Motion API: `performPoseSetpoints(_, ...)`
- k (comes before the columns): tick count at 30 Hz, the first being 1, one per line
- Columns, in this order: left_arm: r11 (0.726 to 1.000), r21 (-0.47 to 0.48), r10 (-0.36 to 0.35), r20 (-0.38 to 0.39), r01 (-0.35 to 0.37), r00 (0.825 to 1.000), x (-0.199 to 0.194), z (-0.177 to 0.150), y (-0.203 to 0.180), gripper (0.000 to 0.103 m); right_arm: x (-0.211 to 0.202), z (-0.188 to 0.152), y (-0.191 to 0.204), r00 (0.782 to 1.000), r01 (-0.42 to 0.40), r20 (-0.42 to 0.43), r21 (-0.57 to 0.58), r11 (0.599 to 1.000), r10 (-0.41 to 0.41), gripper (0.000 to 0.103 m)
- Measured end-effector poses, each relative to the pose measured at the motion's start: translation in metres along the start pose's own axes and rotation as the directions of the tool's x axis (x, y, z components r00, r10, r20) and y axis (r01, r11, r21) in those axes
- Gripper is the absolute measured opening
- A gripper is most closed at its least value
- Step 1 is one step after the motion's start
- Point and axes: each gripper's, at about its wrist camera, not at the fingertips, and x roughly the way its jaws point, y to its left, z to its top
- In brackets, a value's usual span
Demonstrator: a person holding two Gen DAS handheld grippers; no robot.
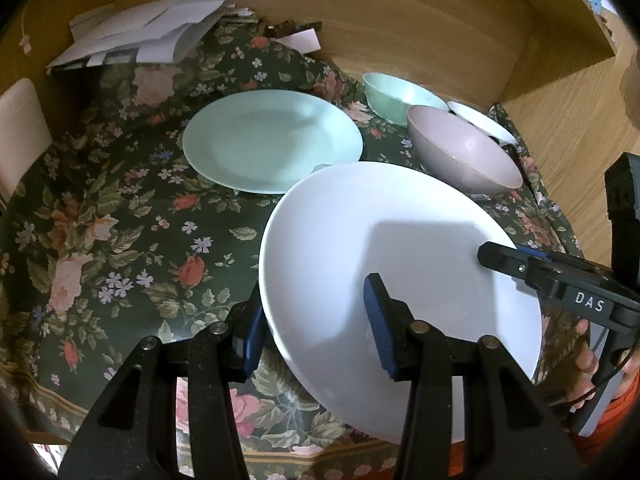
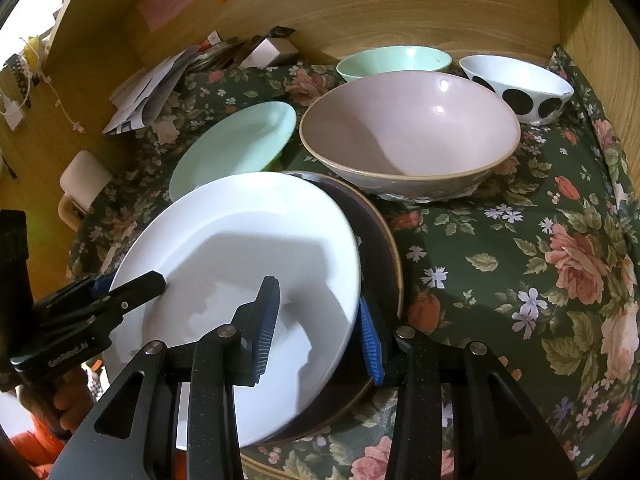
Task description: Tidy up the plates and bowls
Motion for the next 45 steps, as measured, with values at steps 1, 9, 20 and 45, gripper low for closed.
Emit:
performPoseSetpoints(1,1.0,-0.001,0.0,-0.003,0.0,1.0,0.002,0.0,0.0,0.046,0.001,0.0,-0.001,1.0,0.001,-0.001,-0.001,1.0,-0.001,0.035)
performPoseSetpoints(9,1.0,-0.014,0.0,-0.02,-0.001,1.0,0.012,0.005,0.0,0.046,0.001,0.004,-0.005,1.0,-0.002,-0.003,0.001,1.0,0.002,0.035)
performPoseSetpoints(20,1.0,0.024,0.017,-0.032,-0.016,0.999,0.019,0.006,-0.007,0.046,-0.007,0.003,-0.011,1.0,-0.004,0.0,-0.005,1.0,0.004,0.035)
performPoseSetpoints(45,0.995,0.008,0.099,0.13,-0.101,0.987,-0.024,0.032,0.014,0.062,-0.042,0.029,0.006,0.991,0.051,0.126,-0.08,0.996,-0.04,0.045)
